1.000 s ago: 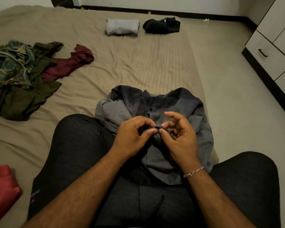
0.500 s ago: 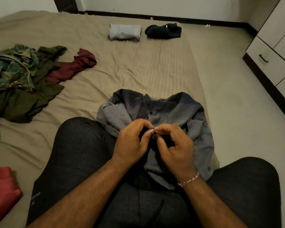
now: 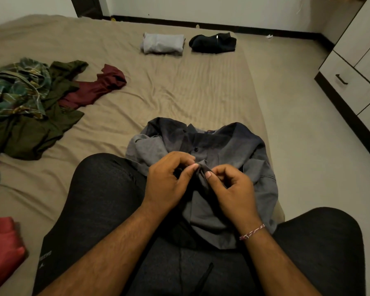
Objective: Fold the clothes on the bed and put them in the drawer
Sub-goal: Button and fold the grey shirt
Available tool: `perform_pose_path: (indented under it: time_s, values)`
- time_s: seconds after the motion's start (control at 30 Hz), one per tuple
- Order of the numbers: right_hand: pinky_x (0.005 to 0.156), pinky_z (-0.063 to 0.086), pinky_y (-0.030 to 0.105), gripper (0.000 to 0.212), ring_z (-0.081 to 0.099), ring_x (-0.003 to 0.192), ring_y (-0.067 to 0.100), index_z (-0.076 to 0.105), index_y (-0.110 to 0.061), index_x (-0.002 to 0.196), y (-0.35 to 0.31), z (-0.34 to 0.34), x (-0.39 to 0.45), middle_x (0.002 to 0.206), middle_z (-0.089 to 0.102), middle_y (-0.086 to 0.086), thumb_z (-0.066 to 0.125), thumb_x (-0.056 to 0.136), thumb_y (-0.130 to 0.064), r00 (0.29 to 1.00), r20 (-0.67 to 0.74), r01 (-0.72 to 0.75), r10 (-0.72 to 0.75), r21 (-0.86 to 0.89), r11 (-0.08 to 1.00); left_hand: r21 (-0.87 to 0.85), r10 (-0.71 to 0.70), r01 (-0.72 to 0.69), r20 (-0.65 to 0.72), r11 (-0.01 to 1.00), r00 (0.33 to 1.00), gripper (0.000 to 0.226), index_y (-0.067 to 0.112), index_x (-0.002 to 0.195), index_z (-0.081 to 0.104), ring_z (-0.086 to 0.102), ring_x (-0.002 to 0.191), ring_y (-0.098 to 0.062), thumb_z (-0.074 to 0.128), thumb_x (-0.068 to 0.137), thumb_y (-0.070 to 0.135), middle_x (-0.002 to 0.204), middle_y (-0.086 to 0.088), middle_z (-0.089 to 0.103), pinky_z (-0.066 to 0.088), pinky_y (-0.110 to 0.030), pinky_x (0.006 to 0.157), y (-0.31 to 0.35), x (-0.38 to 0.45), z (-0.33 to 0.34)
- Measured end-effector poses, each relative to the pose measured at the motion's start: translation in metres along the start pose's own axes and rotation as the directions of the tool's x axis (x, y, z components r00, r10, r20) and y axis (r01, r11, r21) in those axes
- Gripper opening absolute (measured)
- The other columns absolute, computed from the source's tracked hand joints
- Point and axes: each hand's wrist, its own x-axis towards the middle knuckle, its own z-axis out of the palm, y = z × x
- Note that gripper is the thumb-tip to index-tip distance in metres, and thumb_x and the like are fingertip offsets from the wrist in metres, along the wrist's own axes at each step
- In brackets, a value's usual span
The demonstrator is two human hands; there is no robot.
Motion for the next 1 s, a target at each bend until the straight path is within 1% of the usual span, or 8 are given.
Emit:
perform_pose_path:
  time_s: [0.17, 0.33, 0.43, 0.53, 0.63, 0.77, 0.9, 1.0]
  values:
    - [0.072, 0.06, 0.034, 0.01, 0.07, 0.078, 0.011, 0.074, -0.022, 0.084, -0.005, -0.013, 0.004, 0.081, 0.073, -0.008, 0.075, 0.092, -0.027, 1.0, 0.013, 0.011, -0.011, -0.039, 0.999, 0.012, -0.083, 0.083, 0.136, 0.997, 0.987, 0.008, 0.02, 0.093, 0.065, 0.065, 0.073, -0.012, 0.069, 0.098, 0.024, 0.085, 0.012, 0.065, 0.055, -0.038, 0.064, -0.005, 0.003, -0.003]
    - [0.055, 0.052, 0.029, 0.032, 0.06, 0.059, 0.01, 0.065, -0.025, 0.068, -0.004, -0.031, 0.01, 0.061, 0.061, -0.012, 0.072, 0.09, -0.047, 0.976, 0.066, 0.218, -0.209, -0.389, 0.895, 0.158, 0.093, -0.148, 0.31, 0.976, 0.946, 0.017, 0.023, 0.09, 0.068, 0.06, 0.072, -0.003, 0.07, 0.094, 0.039, 0.082, 0.014, 0.065, 0.052, -0.028, 0.062, -0.005, 0.016, -0.023]
    - [0.051, 0.042, 0.02, 0.041, 0.056, 0.055, 0.01, 0.06, -0.026, 0.064, -0.006, -0.046, 0.016, 0.057, 0.056, -0.014, 0.069, 0.089, -0.057, 0.956, 0.107, 0.29, -0.272, -0.477, 0.83, 0.186, 0.071, -0.162, 0.422, 0.969, 0.904, 0.023, 0.029, 0.092, 0.076, 0.061, 0.071, 0.002, 0.075, 0.086, 0.05, 0.08, 0.019, 0.067, 0.049, -0.019, 0.061, -0.014, 0.035, -0.051]
    - [0.055, 0.048, 0.023, 0.041, 0.061, 0.063, 0.012, 0.065, -0.029, 0.07, -0.01, -0.061, 0.021, 0.064, 0.062, -0.013, 0.066, 0.085, -0.067, 0.926, 0.339, 0.31, -0.169, -0.424, 0.851, 0.174, -0.032, -0.087, 0.584, 0.981, 0.811, 0.018, 0.035, 0.089, 0.079, 0.066, 0.07, -0.001, 0.084, 0.077, 0.047, 0.075, 0.019, 0.071, 0.053, -0.021, 0.06, -0.018, 0.044, -0.065]
    - [0.066, 0.047, 0.02, 0.018, 0.062, 0.076, 0.003, 0.062, -0.042, 0.076, -0.013, -0.067, 0.026, 0.076, 0.063, -0.02, 0.071, 0.085, -0.055, 0.83, 0.552, 0.271, 0.077, -0.52, 0.81, 0.196, -0.049, -0.105, 0.649, 0.975, 0.759, 0.013, 0.039, 0.087, 0.075, 0.066, 0.079, -0.002, 0.086, 0.081, 0.036, 0.083, 0.02, 0.069, 0.056, -0.026, 0.069, -0.031, 0.048, -0.072]
    - [0.076, 0.052, 0.032, 0.004, 0.064, 0.085, 0.007, 0.071, -0.036, 0.09, -0.011, -0.082, 0.034, 0.088, 0.068, -0.017, 0.068, 0.092, -0.038, 0.901, 0.43, 0.279, 0.051, -0.667, 0.691, 0.294, 0.001, -0.17, 0.498, 0.941, 0.867, 0.008, 0.029, 0.095, 0.077, 0.064, 0.085, -0.011, 0.073, 0.089, 0.025, 0.092, 0.009, 0.068, 0.054, -0.033, 0.077, -0.05, 0.063, -0.08]
    - [0.076, 0.057, 0.03, 0.008, 0.07, 0.082, 0.011, 0.076, -0.02, 0.095, -0.029, -0.079, 0.063, 0.087, 0.075, -0.004, 0.069, 0.097, -0.018, 0.965, 0.257, 0.029, 0.044, -0.273, 0.962, 0.325, -0.064, -0.035, 0.287, 0.945, 0.956, 0.015, 0.019, 0.1, 0.078, 0.067, 0.09, -0.014, 0.072, 0.092, 0.008, 0.094, 0.001, 0.074, 0.051, -0.029, 0.083, -0.057, 0.113, -0.06]
    - [0.076, 0.058, 0.039, 0.01, 0.07, 0.078, 0.011, 0.077, -0.018, 0.084, -0.045, -0.072, 0.127, 0.08, 0.075, -0.001, 0.075, 0.092, -0.023, 0.998, 0.039, -0.032, 0.046, -0.296, 0.955, 0.523, -0.093, -0.018, 0.186, 0.852, 0.978, 0.011, 0.025, 0.102, 0.077, 0.071, 0.091, -0.032, 0.07, 0.095, 0.03, 0.096, -0.006, 0.077, 0.054, -0.037, 0.074, -0.055, 0.185, -0.037]
